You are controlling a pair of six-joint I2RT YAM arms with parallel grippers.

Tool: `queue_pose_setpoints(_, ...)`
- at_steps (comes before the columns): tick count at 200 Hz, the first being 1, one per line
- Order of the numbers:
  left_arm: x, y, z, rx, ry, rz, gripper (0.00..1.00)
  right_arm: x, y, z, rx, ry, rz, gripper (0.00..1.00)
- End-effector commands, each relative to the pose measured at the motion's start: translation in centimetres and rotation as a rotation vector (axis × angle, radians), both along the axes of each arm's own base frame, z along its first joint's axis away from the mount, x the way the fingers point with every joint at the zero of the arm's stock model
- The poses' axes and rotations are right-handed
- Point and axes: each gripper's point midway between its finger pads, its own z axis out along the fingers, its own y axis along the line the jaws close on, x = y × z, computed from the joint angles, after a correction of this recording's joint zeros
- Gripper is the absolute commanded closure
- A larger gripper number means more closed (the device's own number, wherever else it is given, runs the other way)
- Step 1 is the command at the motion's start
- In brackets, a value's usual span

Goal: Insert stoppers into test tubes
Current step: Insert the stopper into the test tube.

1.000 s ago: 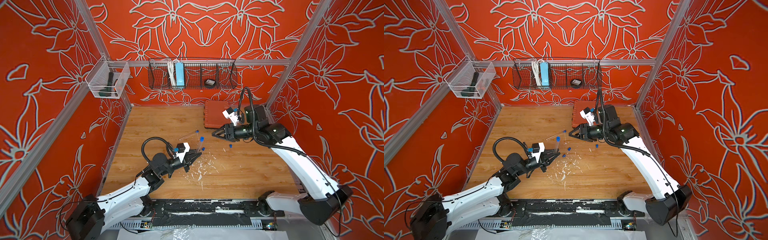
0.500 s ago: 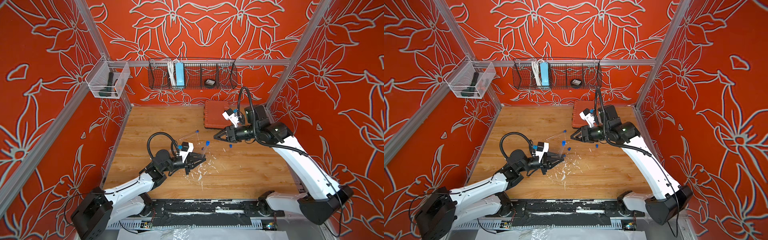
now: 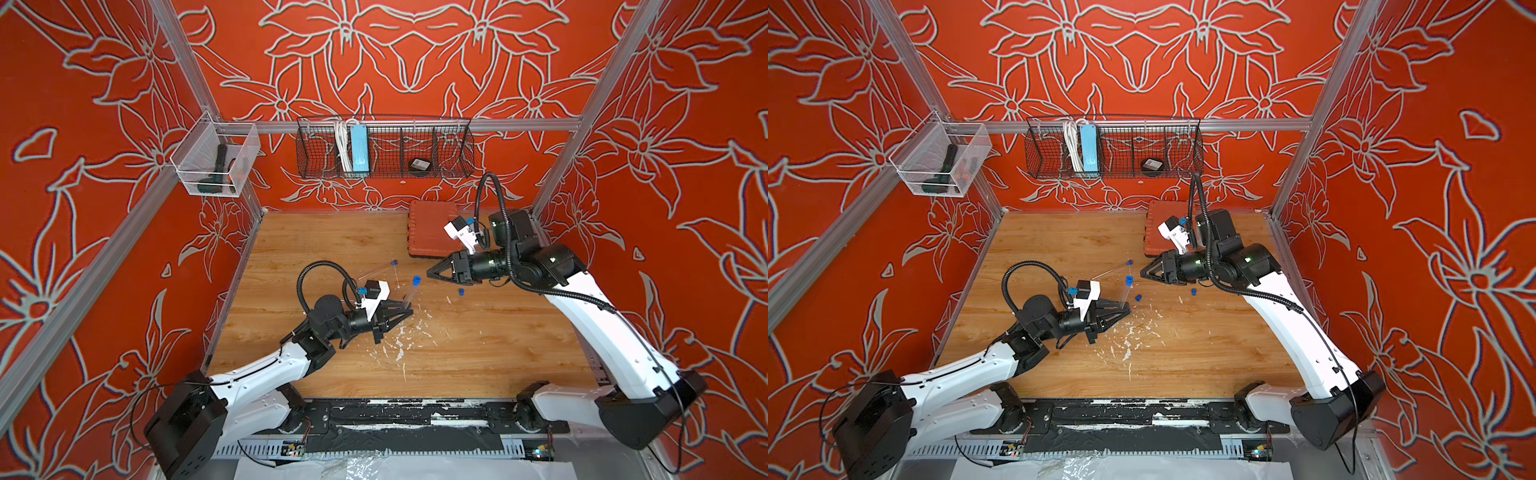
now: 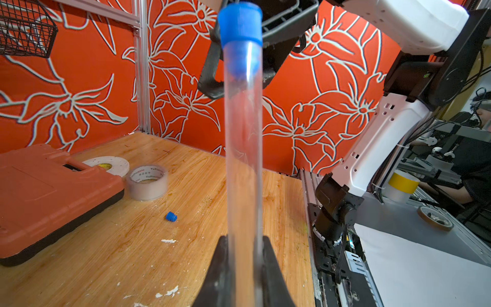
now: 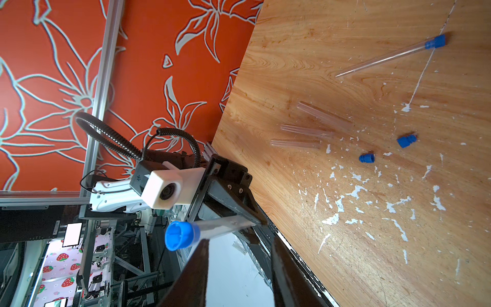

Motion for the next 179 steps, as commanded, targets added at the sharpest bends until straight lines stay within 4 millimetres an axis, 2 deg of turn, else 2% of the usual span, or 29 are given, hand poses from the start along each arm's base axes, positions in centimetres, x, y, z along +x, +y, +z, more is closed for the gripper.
queue_pose_setpoints(1, 0.2, 0.3, 1.1, -0.020, -0.040, 0.018, 1.00, -0.2, 0.6, 1.4, 0.069, 0.008, 0.027, 0.63)
queue_pose_setpoints(57, 0.4, 0.2, 1.0, -0.021, -0.036, 0.022, 1.00, -0.5, 1.7, 2.8, 0.140, 0.029, 0.070, 0.65)
queue_pose_setpoints(89, 0.4, 0.2, 1.0, -0.028, -0.034, 0.022, 1.00, -0.6, 2.0, 1.7, 0.113, 0.055, 0.081, 0.66)
queue_pose_setpoints(136, 0.5, 0.1, 1.2, -0.033, -0.035, 0.026, 1.00, -1.0, 2.9, 1.9, 0.132, 0.064, 0.123, 0.69)
queue_pose_setpoints(179, 0.7, 0.6, 1.4, -0.062, -0.024, 0.054, 1.00, -1.1, 2.9, 0.5, 0.115, 0.095, 0.126, 0.72)
